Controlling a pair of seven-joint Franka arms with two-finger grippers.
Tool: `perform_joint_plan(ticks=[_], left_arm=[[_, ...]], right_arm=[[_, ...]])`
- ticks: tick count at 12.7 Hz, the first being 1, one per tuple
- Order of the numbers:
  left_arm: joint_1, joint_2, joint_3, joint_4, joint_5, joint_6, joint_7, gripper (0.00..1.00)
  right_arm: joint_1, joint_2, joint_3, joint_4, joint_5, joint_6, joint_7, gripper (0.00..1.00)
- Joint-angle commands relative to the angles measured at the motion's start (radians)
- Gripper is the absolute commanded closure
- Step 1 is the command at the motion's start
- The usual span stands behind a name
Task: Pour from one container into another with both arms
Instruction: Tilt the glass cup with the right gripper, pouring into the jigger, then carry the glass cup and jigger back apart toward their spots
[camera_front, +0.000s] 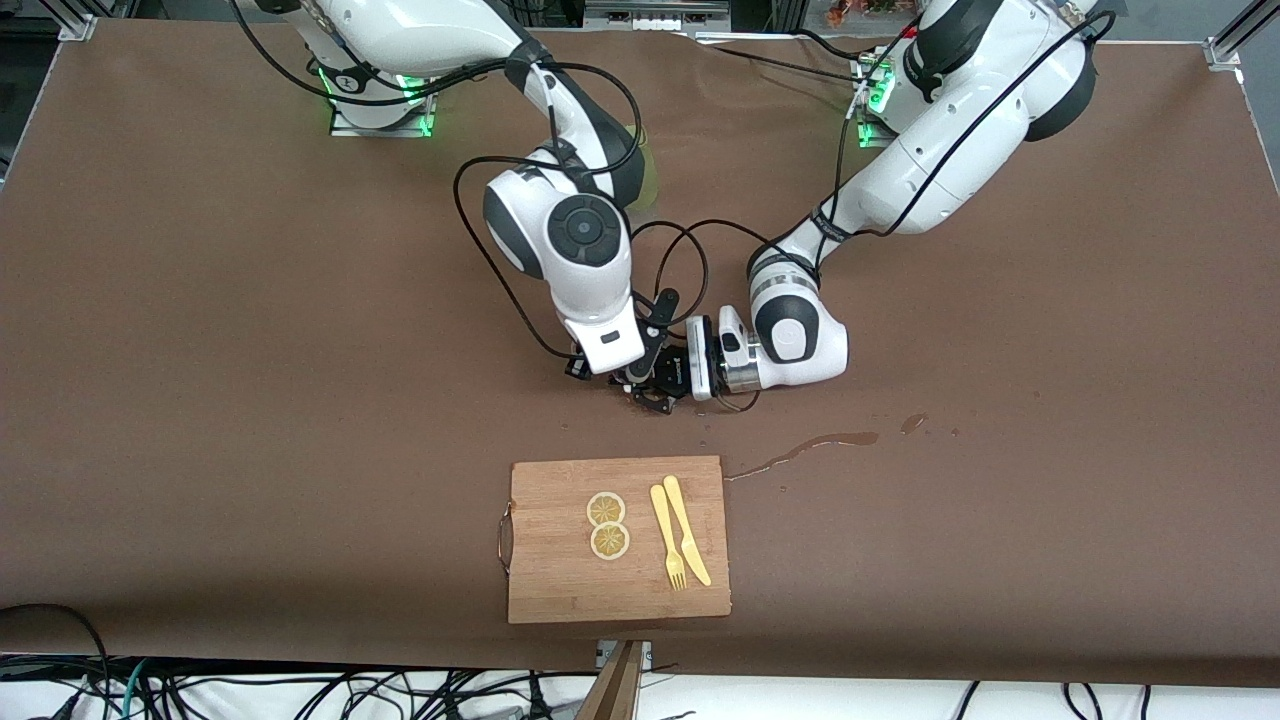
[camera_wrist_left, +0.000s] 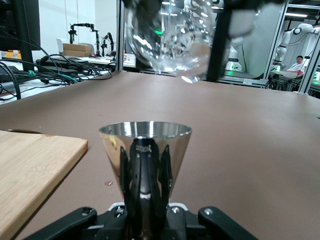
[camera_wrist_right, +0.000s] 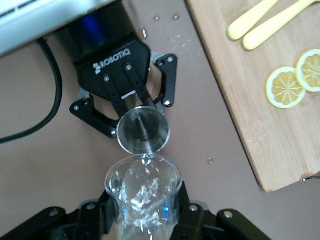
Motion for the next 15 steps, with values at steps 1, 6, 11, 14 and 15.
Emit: perform_joint_plan(ticks=[1,6,11,14,15], left_arm=[[0.006,0.006,-0.005,0.026,-0.043,0.007,0.035,1.00],[0.065,-0.033,0.006,0.017,-0.037,-0.005,0.029,1.00],[0.206,-0.086,0.069,0.003,0.048,-0.160,-0.017,1.00],[0.338,-0.096,0.077,-0.011,0.089,-0.255,-0.042,1.00],[0.378,-0.096,0.080,-0.011,0.118,-0.283,-0.042,1.00]], right_arm=[[-0.039,0.002,0.008,0.049,0.090,-0.016,0.001,1.00],[-0.179,0.001,0.013,0.046,0.358,-0.016,-0.213,1.00],[-0.380,0.002,0.012,-0.014,0.720,-0.102,-0.626,0.99],[-0.528,0.002,0.012,-0.060,0.866,-0.243,-0.881,0.98],[-0.575,0.004,0.012,-0.072,0.887,-0.292,-0.951,0.98]])
